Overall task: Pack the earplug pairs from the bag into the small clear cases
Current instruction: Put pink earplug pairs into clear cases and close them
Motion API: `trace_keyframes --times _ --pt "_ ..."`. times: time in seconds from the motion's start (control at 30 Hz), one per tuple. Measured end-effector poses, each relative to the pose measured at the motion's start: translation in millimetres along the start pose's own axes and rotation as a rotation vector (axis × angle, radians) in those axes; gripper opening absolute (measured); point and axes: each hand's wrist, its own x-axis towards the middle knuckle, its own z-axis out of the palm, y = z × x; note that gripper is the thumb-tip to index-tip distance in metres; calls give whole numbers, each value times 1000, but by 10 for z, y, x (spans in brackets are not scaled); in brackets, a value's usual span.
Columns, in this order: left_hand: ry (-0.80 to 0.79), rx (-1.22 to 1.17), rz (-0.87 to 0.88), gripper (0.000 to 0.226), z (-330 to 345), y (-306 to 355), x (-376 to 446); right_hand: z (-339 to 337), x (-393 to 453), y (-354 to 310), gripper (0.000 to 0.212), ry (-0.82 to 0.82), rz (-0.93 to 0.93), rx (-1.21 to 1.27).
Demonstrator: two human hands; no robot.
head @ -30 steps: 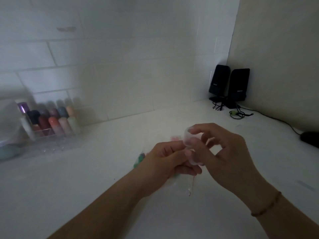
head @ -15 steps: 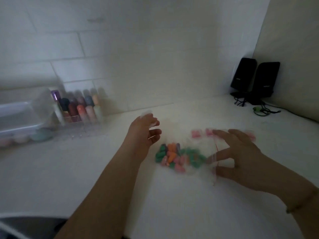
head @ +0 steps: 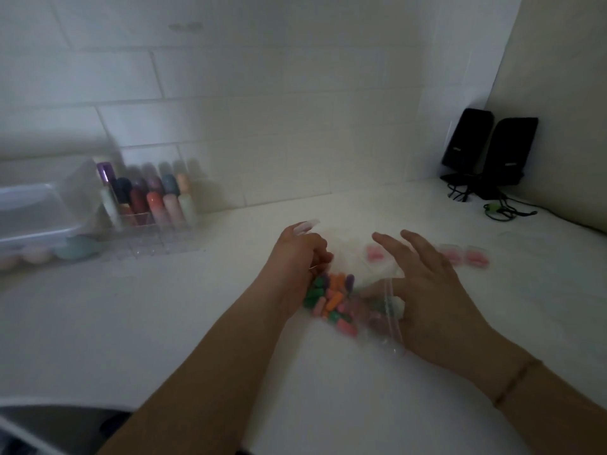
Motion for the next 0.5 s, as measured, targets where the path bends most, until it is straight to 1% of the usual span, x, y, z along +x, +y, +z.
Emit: trace_keyframes --times 0.03,0.1,0.13,0.17,0.23,0.3,0.33,0.43,0.5 --pt "2 -4 -15 28 9 -3 -1 -3 -1 -2 33 14 7 -8" --pt "13 -36 -64 27 21 -11 2 1 -1 -38 37 -29 27 -37" --pt "18 -66 -88 23 24 -17 7 12 3 -59 38 -48 27 -51" --pt "20 -99 -107 16 25 -22 13 20 8 -75 36 -46 18 -47" --pt "22 -159 -143 7 17 -32 26 26 15 -91 26 25 -14 25" --pt "25 -183 -167 16 -2 -41 43 30 10 -71 20 123 -18 87" --pt "26 -182 -169 19 -10 -42 48 33 6 -49 19 146 0 111" --pt "33 -134 -158 22 -16 -30 48 23 -6 6 16 168 2 183" --pt "42 -125 -151 21 -16 -24 46 -49 -24 38 23 158 -21 260"
